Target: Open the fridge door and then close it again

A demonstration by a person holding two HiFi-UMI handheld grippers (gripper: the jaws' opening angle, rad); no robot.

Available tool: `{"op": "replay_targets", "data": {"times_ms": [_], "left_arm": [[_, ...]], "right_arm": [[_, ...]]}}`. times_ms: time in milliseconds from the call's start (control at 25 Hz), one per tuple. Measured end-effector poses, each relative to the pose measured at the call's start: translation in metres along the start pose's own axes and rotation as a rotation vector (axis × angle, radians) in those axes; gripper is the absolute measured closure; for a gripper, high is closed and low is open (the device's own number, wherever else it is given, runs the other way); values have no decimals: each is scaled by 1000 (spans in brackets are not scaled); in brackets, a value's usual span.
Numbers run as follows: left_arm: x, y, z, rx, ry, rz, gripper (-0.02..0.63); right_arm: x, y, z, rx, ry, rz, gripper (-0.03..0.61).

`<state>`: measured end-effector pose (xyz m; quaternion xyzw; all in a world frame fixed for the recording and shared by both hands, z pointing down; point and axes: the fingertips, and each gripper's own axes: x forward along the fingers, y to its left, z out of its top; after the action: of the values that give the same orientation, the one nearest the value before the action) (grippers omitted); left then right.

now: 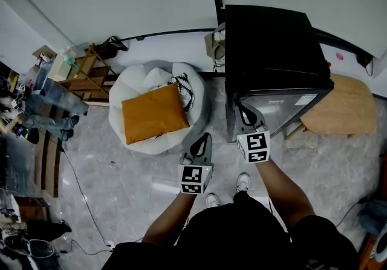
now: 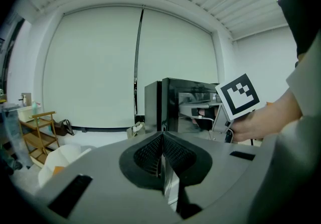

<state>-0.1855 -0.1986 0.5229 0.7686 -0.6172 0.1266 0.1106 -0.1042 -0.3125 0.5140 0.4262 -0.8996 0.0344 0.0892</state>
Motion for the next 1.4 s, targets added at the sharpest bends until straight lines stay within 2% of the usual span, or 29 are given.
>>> {"op": "replay_targets", "data": {"times_ms": [360,640,840,1120,1280,1400], "left_arm": [[1,14,0,16,11,25,591],[-1,22,-3,1,32,47,591],[1,16,2,8,6,38,591],[-10,14,8,36,-7,30,591],[-23,21,10,44,3,36,591],[-31,18,16,39,-32,22,591]], "right_arm": [[22,-6,3,-46,-10,15,557],[33,-15,1,-53,-2,-7,557],[34,-15,2,-55,0,-10,557],[23,-17,5,63,-1,3,558],[1,-15,7,80,-10,2,558],[-21,-14,2,66,-6,2,558]]}}
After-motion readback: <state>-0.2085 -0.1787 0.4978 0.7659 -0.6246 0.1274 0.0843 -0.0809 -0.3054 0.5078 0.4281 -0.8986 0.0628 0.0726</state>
